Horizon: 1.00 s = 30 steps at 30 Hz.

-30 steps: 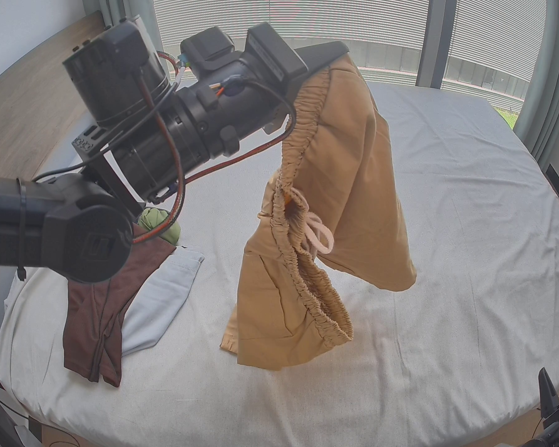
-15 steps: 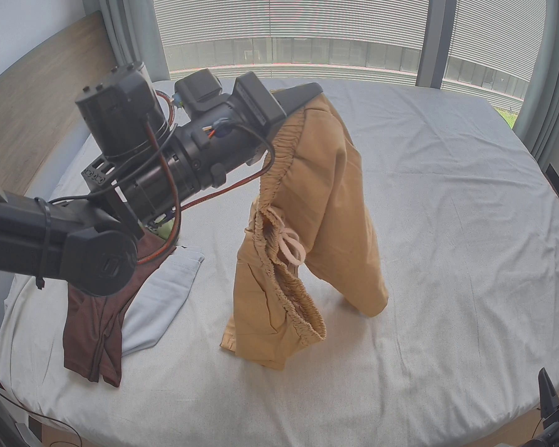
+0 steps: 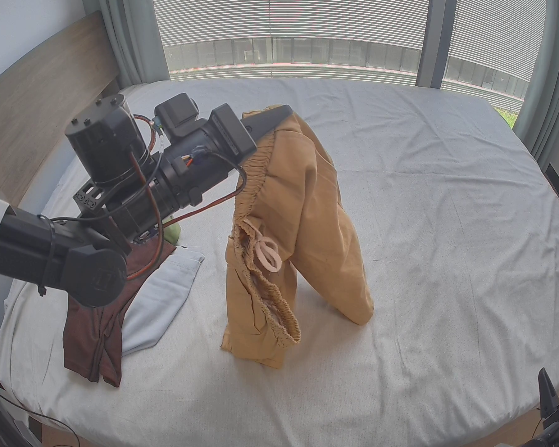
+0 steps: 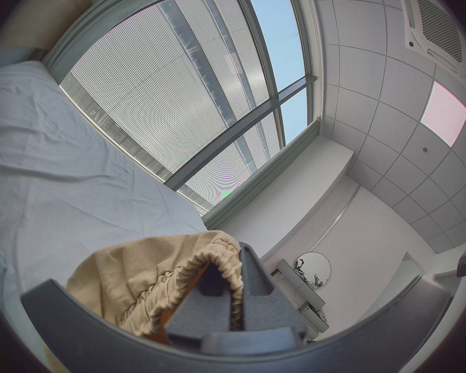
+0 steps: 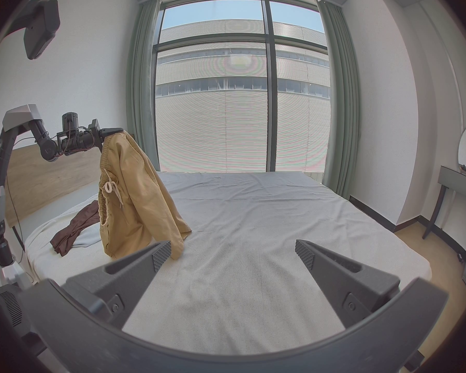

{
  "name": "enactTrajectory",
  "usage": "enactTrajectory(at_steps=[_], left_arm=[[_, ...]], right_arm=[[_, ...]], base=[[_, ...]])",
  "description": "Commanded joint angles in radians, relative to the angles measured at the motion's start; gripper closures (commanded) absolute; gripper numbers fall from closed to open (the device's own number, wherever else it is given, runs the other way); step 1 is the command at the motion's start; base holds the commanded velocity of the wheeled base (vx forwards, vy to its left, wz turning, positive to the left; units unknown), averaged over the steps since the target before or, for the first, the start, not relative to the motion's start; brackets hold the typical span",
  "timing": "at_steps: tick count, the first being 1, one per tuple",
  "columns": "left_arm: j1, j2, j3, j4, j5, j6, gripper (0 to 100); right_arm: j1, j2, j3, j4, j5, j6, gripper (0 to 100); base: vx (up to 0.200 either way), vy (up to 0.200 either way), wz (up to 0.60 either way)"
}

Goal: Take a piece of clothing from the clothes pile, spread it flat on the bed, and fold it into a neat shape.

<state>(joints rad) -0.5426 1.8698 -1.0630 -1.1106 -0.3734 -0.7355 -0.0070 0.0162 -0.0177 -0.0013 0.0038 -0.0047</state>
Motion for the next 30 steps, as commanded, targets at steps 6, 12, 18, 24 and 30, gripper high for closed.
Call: enactTrajectory(at_steps=[6, 12, 18, 24, 30], left_arm=[[0.052, -0.057, 0.060, -0.003, -0.009, 0.028, 100], [0.064, -0.063, 0.066, -0.005, -0.012, 0.044, 100], [0.064, -0.061, 0.064, -0.005, -0.013, 0.053, 100], [0.064, -0.063, 0.064, -0.015, -0.012, 0.053, 100], [0.064, -0.063, 0.063, -0.023, -0.012, 0.051, 100]], right_arm=[[0.001, -0.016, 0.018, 0.000, 0.004, -0.001, 0], [-0.001, -0.016, 0.008, -0.029, 0.008, -0.003, 0], [0.001, 0.140, -0.202, -0.078, 0.045, -0.005, 0], [0.177, 0.496, -0.294, -0.129, 0.147, 0.223, 0], [0.383, 0.794, -0.346, -0.335, 0.180, 0.404, 0]], base=[[0.000, 0.000, 0.00], [0.000, 0.000, 0.00], [0.000, 0.000, 0.00], [0.000, 0.000, 0.00], [0.000, 0.000, 0.00]])
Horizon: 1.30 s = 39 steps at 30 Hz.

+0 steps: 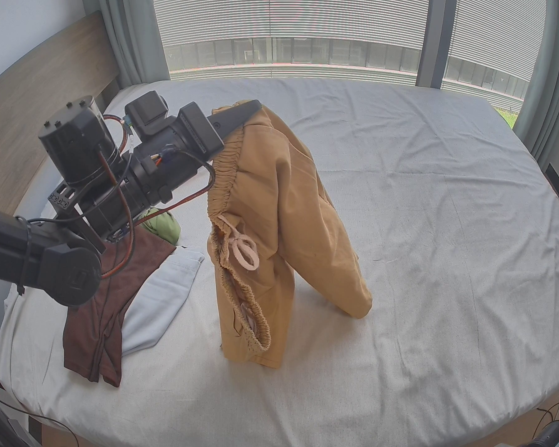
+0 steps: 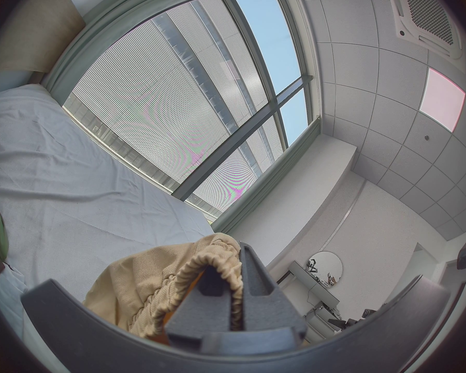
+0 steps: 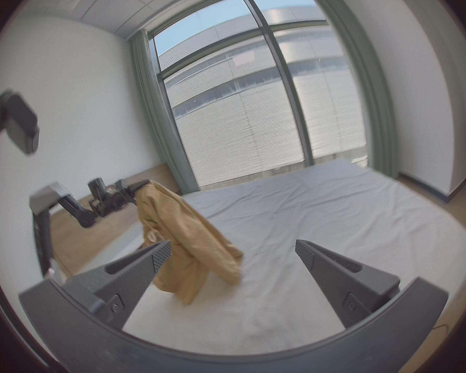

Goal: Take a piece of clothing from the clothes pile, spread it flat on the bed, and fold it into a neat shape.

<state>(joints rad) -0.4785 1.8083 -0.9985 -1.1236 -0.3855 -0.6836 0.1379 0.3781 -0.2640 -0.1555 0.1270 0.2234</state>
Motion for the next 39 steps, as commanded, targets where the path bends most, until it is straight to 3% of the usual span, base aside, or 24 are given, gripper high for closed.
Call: enactTrajectory(at_steps=[1, 6, 12, 24, 39], left_arm=[[0.000, 0.000, -0.005, -0.010, 0.001, -0.001, 100], [0.000, 0.005, -0.006, -0.010, -0.001, -0.001, 100], [0.001, 0.005, -0.012, -0.010, -0.001, -0.001, 100], [0.003, 0.028, -0.034, -0.010, 0.001, -0.002, 100], [0.017, 0.037, -0.048, -0.030, 0.002, -0.002, 100]], right_arm=[[0.246, 0.478, -0.096, -0.213, 0.057, 0.177, 0], [0.284, 0.697, -0.093, -0.369, 0.075, 0.180, 0], [0.298, 0.891, -0.113, -0.423, 0.128, 0.192, 0], [0.376, 1.314, -0.146, -0.742, 0.123, 0.192, 0], [0.431, 1.676, -0.327, -0.823, 0.126, 0.195, 0]], base=[[0.000, 0.000, 0.00], [0.000, 0.000, 0.00], [0.000, 0.000, 0.00], [0.000, 0.000, 0.00], [0.000, 0.000, 0.00]])
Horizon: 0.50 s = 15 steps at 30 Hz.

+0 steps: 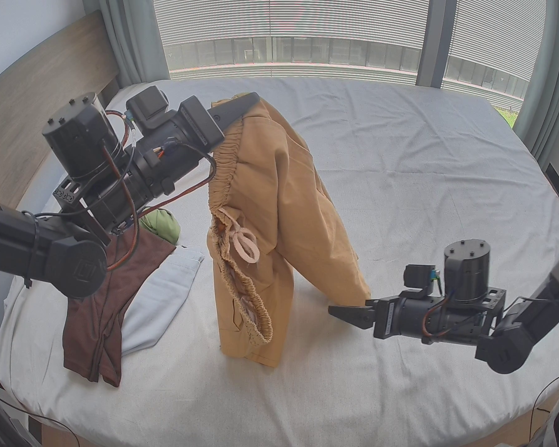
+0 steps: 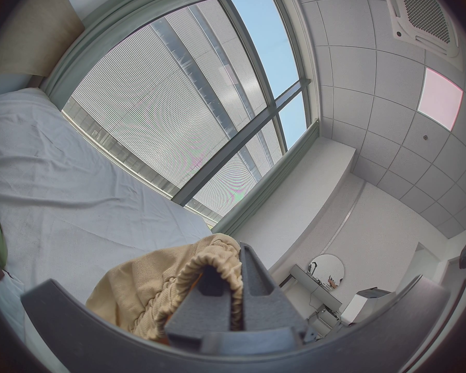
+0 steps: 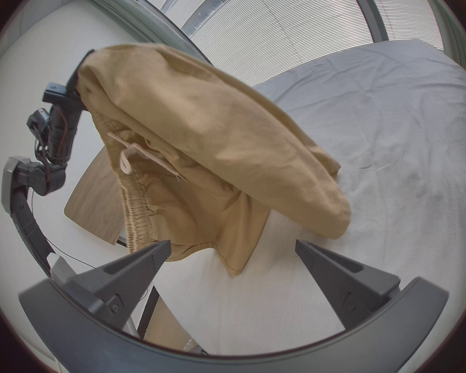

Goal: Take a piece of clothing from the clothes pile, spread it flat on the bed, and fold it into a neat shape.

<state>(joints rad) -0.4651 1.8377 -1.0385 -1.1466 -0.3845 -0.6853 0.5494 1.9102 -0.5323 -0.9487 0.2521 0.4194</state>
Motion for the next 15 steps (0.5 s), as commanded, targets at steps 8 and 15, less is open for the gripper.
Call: enactTrajectory(at_steps=[8, 15], left_arm=[[0.006, 0.009, -0.008, -0.008, 0.001, 0.000, 100], [0.011, 0.009, -0.008, -0.008, 0.001, 0.000, 100]], right_arm=[[0.015, 0.263, -0.170, -0.028, 0.001, 0.012, 0], [0.023, 0.343, -0.242, -0.019, 0.001, 0.012, 0]], base=[[0.000, 0.000, 0.00], [0.000, 0.000, 0.00]])
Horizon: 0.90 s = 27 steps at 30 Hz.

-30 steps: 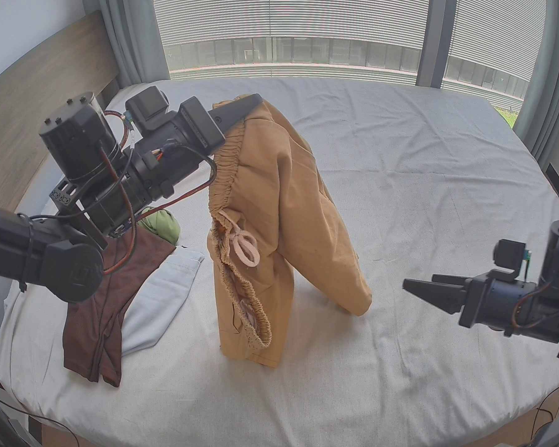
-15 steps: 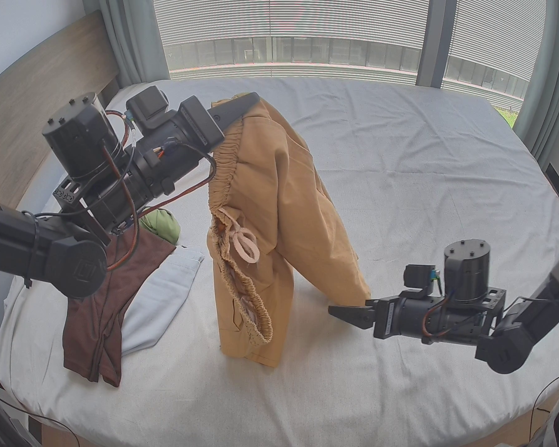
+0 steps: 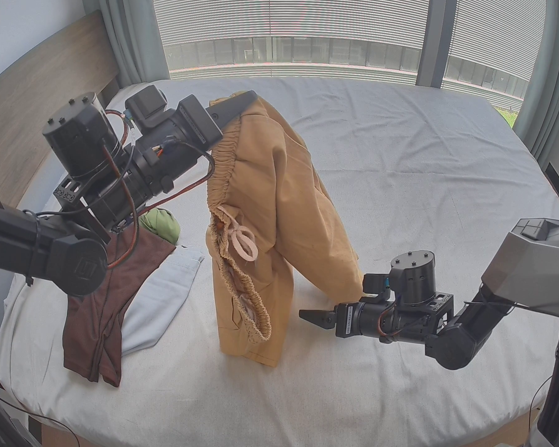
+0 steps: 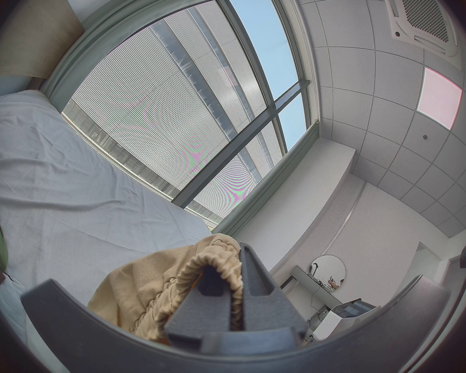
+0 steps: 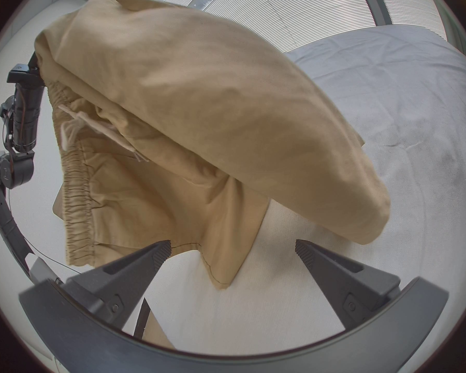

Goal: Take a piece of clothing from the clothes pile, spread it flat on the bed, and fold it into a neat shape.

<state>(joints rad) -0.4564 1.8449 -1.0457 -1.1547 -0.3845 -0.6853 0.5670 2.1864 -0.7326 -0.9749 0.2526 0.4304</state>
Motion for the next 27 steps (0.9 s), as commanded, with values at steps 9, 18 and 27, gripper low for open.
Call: enactTrajectory(at_steps=[9, 18, 27], left_arm=[[0.002, 0.000, 0.001, 0.000, 0.001, 0.000, 100], [0.002, -0.004, 0.001, 0.000, -0.002, -0.003, 100], [0.002, 0.000, 0.004, -0.023, -0.002, -0.003, 100]], right_arm=[[0.013, 0.158, -0.162, 0.051, -0.001, 0.002, 0], [0.047, 0.237, -0.288, 0.102, -0.006, 0.062, 0], [0.053, 0.325, -0.383, 0.134, -0.021, 0.068, 0]], base=[[0.000, 0.000, 0.00], [0.000, 0.000, 0.00], [0.000, 0.000, 0.00]])
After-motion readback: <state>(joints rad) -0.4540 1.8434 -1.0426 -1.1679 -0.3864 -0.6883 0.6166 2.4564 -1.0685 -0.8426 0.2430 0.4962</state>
